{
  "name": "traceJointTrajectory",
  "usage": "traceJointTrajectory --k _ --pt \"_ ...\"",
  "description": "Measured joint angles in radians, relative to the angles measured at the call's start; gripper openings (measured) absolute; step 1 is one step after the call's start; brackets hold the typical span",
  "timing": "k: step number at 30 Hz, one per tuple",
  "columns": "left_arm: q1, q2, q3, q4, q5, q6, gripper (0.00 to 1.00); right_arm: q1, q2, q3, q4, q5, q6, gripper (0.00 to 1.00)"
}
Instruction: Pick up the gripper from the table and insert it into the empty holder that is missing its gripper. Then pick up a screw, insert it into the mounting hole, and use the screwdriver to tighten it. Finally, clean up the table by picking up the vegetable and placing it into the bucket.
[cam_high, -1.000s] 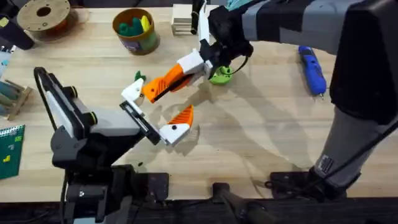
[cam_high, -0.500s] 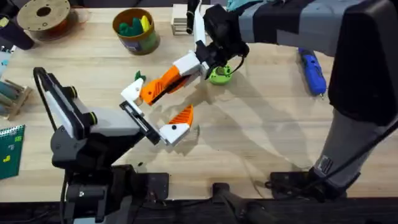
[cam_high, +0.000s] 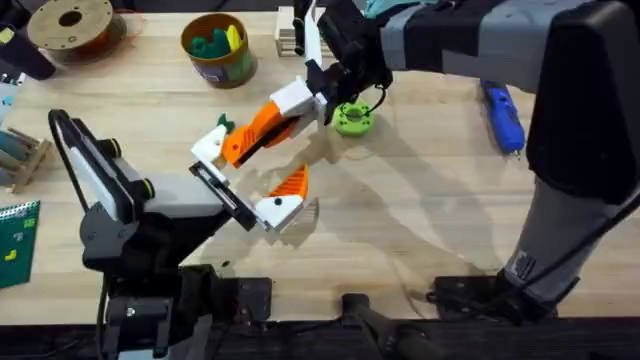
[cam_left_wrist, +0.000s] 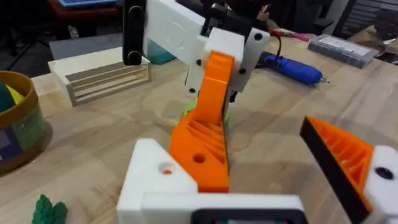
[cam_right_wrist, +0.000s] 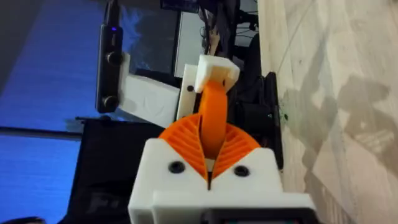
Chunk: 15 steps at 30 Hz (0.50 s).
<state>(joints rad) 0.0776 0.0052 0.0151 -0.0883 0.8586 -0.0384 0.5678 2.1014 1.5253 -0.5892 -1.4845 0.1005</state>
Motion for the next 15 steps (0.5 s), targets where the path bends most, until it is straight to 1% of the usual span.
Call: traceJointTrajectory --k 15 --pt "0.0 0.0 0.0 -0.001 0.001 0.0 0.995 0.011 0.0 0.0 0.103 0.026 0.066 0.006"
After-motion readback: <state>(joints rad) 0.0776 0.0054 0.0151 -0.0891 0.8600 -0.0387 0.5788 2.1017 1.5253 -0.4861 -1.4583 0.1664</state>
